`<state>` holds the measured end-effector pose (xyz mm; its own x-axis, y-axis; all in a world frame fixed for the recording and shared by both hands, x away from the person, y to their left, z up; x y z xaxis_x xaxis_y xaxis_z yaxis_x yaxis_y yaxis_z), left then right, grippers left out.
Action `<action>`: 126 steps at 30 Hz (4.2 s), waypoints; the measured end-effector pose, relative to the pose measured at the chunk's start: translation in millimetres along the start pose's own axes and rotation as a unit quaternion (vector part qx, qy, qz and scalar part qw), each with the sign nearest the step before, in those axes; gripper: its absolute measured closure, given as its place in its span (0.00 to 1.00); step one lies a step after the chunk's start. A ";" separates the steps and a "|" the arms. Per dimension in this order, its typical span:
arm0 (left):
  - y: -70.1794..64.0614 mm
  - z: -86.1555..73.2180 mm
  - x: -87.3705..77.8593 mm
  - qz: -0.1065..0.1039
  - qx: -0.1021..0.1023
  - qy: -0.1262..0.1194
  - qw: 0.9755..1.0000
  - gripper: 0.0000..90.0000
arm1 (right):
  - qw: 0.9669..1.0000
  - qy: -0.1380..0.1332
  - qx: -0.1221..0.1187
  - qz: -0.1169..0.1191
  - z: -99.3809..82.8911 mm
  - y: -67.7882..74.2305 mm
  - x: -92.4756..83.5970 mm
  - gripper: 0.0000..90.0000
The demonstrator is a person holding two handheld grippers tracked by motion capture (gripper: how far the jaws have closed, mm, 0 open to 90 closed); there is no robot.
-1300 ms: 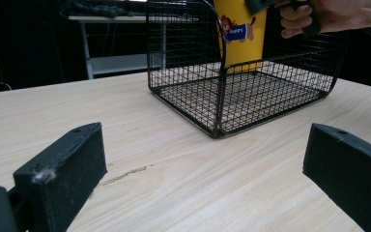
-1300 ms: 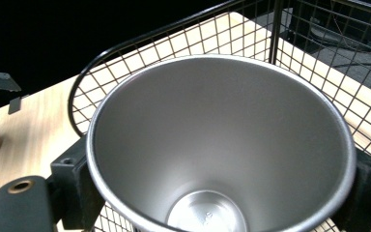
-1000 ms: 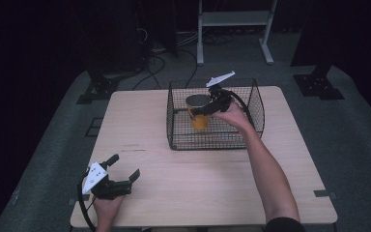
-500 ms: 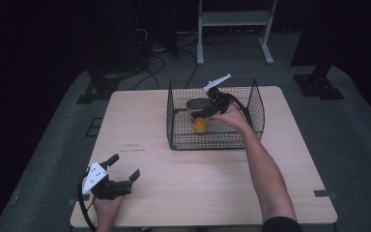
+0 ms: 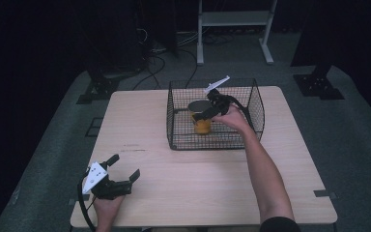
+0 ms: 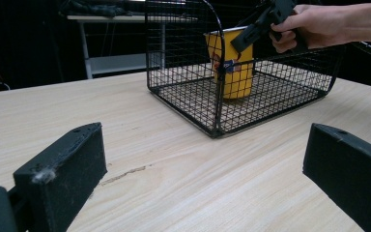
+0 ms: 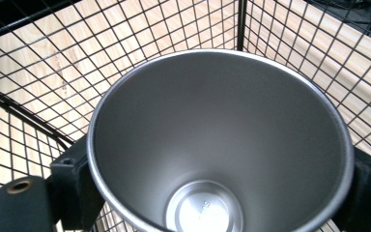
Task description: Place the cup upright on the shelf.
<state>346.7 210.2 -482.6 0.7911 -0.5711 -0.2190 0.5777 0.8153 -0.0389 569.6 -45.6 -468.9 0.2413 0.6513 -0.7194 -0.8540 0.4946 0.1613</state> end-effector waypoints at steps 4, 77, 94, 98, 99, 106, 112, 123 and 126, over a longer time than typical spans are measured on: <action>0.0 0.0 -0.1 0.000 0.001 0.000 1.000 0.01 | 1.000 0.006 -0.004 -0.006 -1.6 -1.0 -1.6 0.13; -1.7 -1.1 1.1 -0.002 0.004 0.005 1.000 0.01 | 0.994 -0.106 -0.025 0.017 5.4 39.2 -92.5 0.07; -2.5 -1.9 1.7 -0.001 0.006 0.008 1.000 0.01 | 0.994 -0.106 -0.015 0.038 -29.3 54.0 -117.0 0.07; -2.4 -1.8 1.7 -0.001 0.006 0.008 1.000 0.01 | 0.994 -0.102 -0.013 0.041 -40.0 58.1 -120.2 0.07; -2.4 -1.8 1.6 0.000 0.006 0.008 1.000 0.01 | 0.994 -0.102 -0.012 0.037 -42.5 58.3 -120.9 0.07; -2.0 -1.7 1.7 0.001 0.006 0.007 1.000 0.01 | 0.993 -0.111 -0.010 0.043 -56.7 63.0 -130.1 0.07; -1.8 -1.6 1.8 0.002 0.006 0.007 1.000 0.01 | 0.992 -0.119 -0.004 0.044 -70.2 65.5 -138.2 0.07; -1.6 -2.0 2.1 0.002 0.005 0.009 1.000 0.01 | 0.989 -0.140 0.004 0.045 -96.0 72.3 -148.4 0.07; -1.9 -1.8 1.9 0.002 0.006 0.009 1.000 0.01 | 0.989 -0.144 0.010 0.046 -104.6 72.9 -149.6 0.07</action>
<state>346.8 207.8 -484.8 0.7896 -0.5665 -0.2357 0.5776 0.8159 -0.0264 423.1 -167.2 -420.2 0.2873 0.8288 -0.4802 -0.8693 0.4361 0.2327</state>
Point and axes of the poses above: each handheld gripper's, and its own axes: x roughly forward along the jaws, z roughly out of its top, y roughly to its left, the point moved 10 cm from there along x, roughly forward along the jaws, and after that the axes turned 4 degrees about y, right-handed, at the moved point
